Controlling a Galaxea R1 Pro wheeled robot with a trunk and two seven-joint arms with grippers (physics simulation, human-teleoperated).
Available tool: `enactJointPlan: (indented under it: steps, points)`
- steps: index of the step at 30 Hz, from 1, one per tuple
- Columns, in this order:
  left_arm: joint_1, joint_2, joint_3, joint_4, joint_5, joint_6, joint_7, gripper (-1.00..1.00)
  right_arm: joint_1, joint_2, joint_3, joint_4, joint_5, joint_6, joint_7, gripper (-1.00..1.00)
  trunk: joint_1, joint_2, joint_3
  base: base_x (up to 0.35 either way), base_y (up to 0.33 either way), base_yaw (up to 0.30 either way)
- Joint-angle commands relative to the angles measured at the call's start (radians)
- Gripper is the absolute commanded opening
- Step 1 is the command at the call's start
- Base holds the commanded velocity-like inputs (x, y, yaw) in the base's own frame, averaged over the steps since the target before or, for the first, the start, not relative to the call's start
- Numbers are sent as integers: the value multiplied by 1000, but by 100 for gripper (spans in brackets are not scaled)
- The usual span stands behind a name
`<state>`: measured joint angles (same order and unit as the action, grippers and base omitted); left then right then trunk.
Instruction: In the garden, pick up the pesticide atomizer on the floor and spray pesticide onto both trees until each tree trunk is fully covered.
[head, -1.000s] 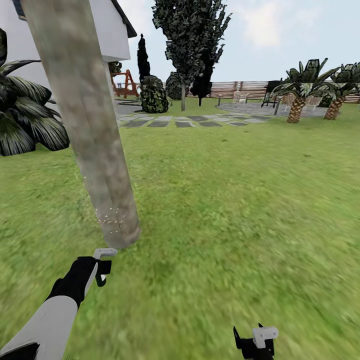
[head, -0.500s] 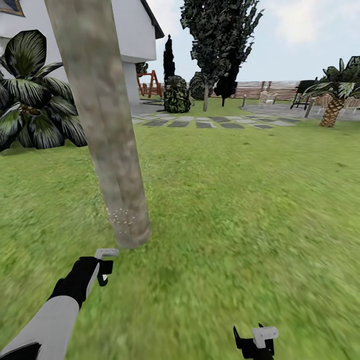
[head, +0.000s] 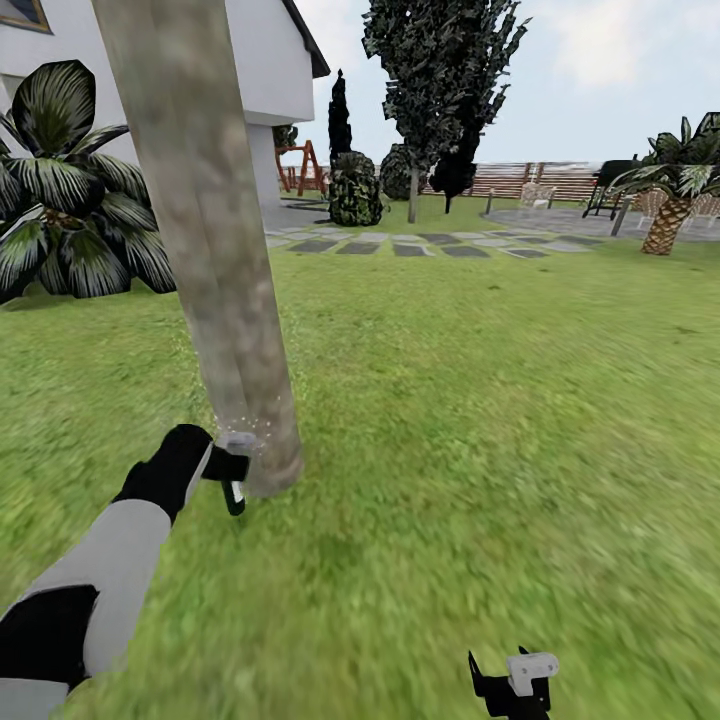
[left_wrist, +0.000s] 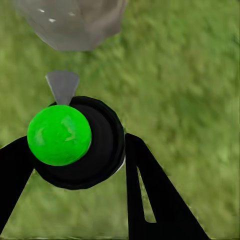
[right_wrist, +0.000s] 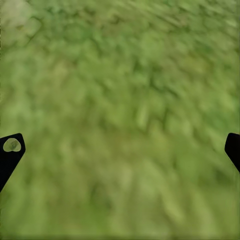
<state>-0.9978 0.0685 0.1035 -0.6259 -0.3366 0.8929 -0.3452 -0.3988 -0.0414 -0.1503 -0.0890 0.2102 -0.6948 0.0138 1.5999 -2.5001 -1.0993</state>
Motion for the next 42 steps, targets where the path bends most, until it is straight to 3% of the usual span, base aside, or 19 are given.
enactJointPlan:
  steps: [1, 3, 5, 8, 11, 13, 17, 19, 23, 29, 32, 35, 39, 42]
  points:
    - [-5, 29, -1, 0, 8, 8, -29, -100, 0, 0, 0, 0, 0, 0, 0, 100, 0, 0, 0, 0, 0, 0]
    - [-11, 85, -2, -2, 4, 11, -95, -100, 0, 0, 0, 0, 0, 0, 0, 100, 0, 0, 0, 0, 0, 0]
    - [-13, 113, -2, -4, -8, 14, -124, -100, 0, 0, 0, 0, 0, 0, 0, 100, 0, 0, 0, 0, 0, 0]
    - [-21, 108, -11, -5, -30, 15, -137, -100, 0, 0, 0, 0, 0, 0, 0, 100, 0, 0, 0, 0, 0, 0]
    - [-39, 88, -74, -7, -31, 18, -142, -100, 0, -1, 0, 0, 0, 0, 0, 100, 0, 0, 0, 0, 0, 0]
    - [-46, 83, -96, -8, -31, 27, -161, -100, 0, -1, 0, 0, 0, 0, 0, 100, 0, 0, 0, 0, 0, 0]
    - [-67, 111, -101, -5, -36, 33, -213, -100, 0, -2, 0, 0, 0, 1, 0, 100, 0, 0, 0, 0, 0, 0]
    - [-97, 159, -102, 4, -35, 33, -231, -100, 0, -2, 0, 0, 0, 1, 0, 100, 0, 0, 0, 0, 0, 0]
    - [-113, 212, -102, 7, -35, 34, -234, -100, 0, -2, 0, 0, 0, 1, 0, 100, 0, 0, 0, 0, 0, 0]
    - [-114, 258, -102, 5, -34, 35, -236, -100, 0, -1, 0, 0, 0, 1, 0, 100, 0, 0, 0, 0, 0, 0]
    - [-108, 258, -103, 7, -33, 34, -260, -100, 0, -1, 0, 0, 1, 1, 0, 100, 0, 0, 0, 0, 0, 0]
    - [-108, 245, -107, -3, -34, 42, -325, -100, 0, -1, 0, 0, 1, 1, 0, 100, 0, 0, 0, 0, 0, 0]
    - [-113, 224, -159, -19, -32, 98, -334, -100, 0, 0, 0, 0, 1, 1, 0, 100, 0, 0, 0, 0, 0, 0]
    - [-113, 234, -167, -25, -35, 102, -335, -100, 0, 0, 0, 0, 2, 1, 0, 100, 0, 0, 0, -66, 55, 0]
